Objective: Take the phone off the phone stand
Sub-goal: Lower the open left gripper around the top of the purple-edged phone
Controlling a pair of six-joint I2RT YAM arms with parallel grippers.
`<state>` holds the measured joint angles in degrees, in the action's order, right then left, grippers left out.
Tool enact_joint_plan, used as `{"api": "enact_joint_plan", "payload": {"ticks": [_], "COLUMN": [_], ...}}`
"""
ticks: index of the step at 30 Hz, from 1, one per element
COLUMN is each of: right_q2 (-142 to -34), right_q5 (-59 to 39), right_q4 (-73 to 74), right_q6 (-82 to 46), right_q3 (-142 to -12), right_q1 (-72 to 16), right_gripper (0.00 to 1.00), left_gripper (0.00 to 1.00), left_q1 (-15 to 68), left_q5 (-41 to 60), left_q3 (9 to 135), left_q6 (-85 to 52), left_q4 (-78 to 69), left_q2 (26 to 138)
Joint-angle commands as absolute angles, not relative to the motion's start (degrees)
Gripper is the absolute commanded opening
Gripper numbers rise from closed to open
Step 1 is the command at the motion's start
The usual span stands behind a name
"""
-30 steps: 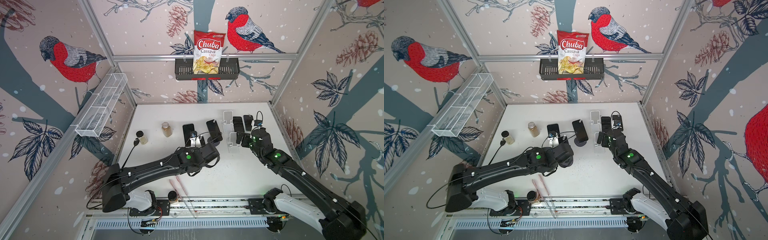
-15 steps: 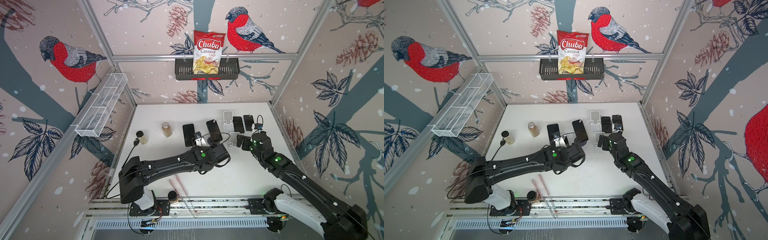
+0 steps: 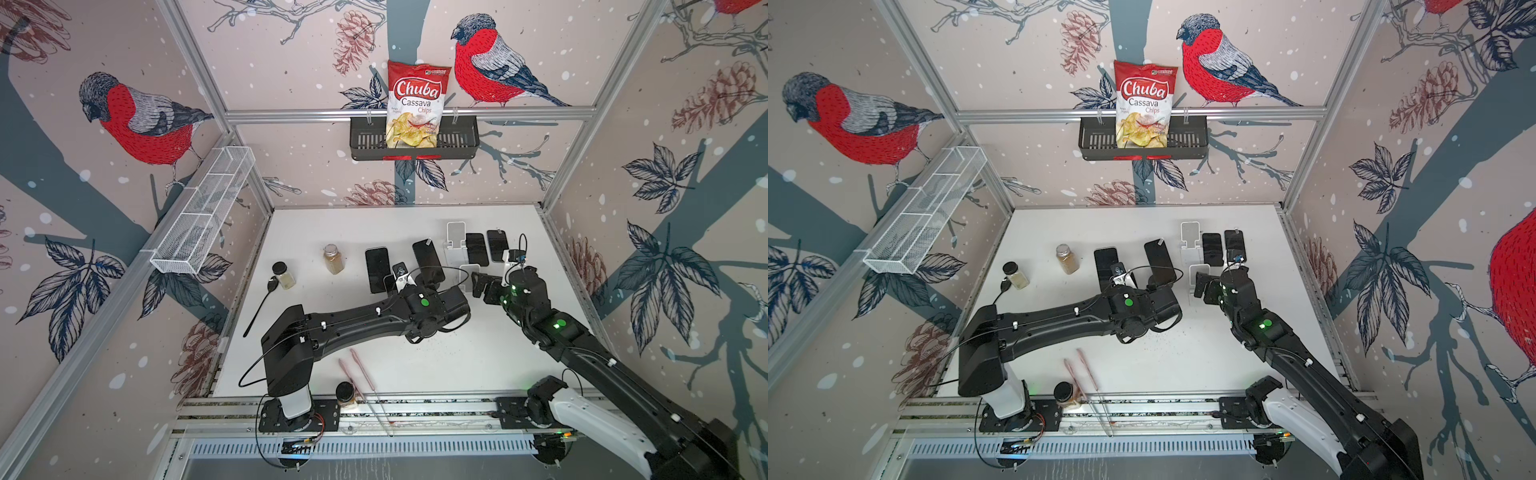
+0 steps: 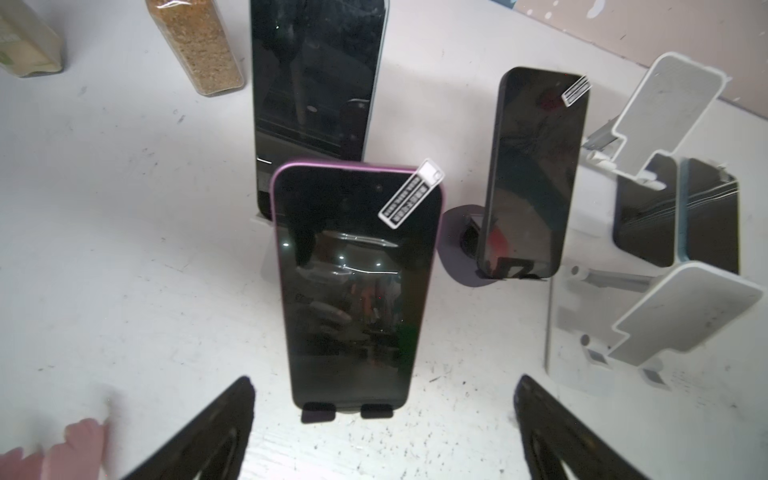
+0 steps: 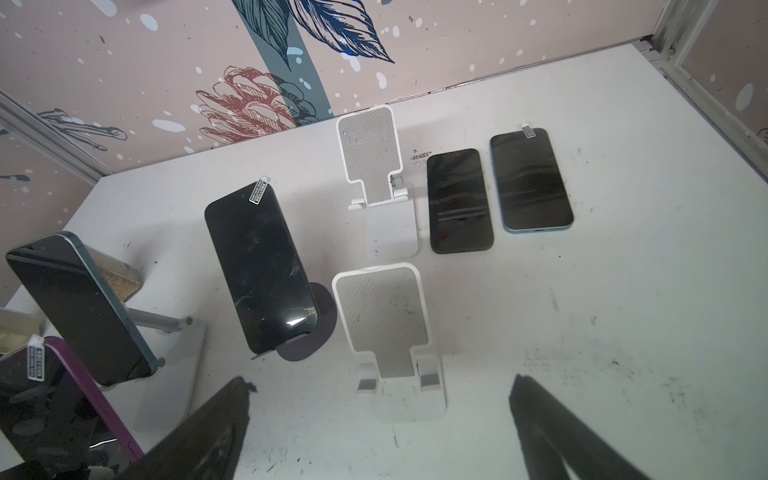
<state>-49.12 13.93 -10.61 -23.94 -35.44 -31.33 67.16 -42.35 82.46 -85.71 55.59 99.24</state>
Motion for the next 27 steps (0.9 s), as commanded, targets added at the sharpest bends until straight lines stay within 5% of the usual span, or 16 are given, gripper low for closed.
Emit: {"api": "enact_joint_plan", "payload": {"ticks": [1,27], "right_q2": [-48.6,-52.1], "right_q5": [13.0,10.8], "right_q4": [-8.6,-6.7], "right_q6": [-23.7,-23.5], "right_q3": [-35.3,-35.0], "right_q1": [-31.3,-31.2], "right_gripper": [0.99,0.99], "left_gripper": [0.96,0.96], "left_q1": [66.4,60.8], "left_q5": [-42.1,-39.0], "left_q3": [81.8,74.7], "left_q6": [-85.7,-68.9], "left_q4": [58.8,40.6], "left_q2": [99.2,96.5]}}
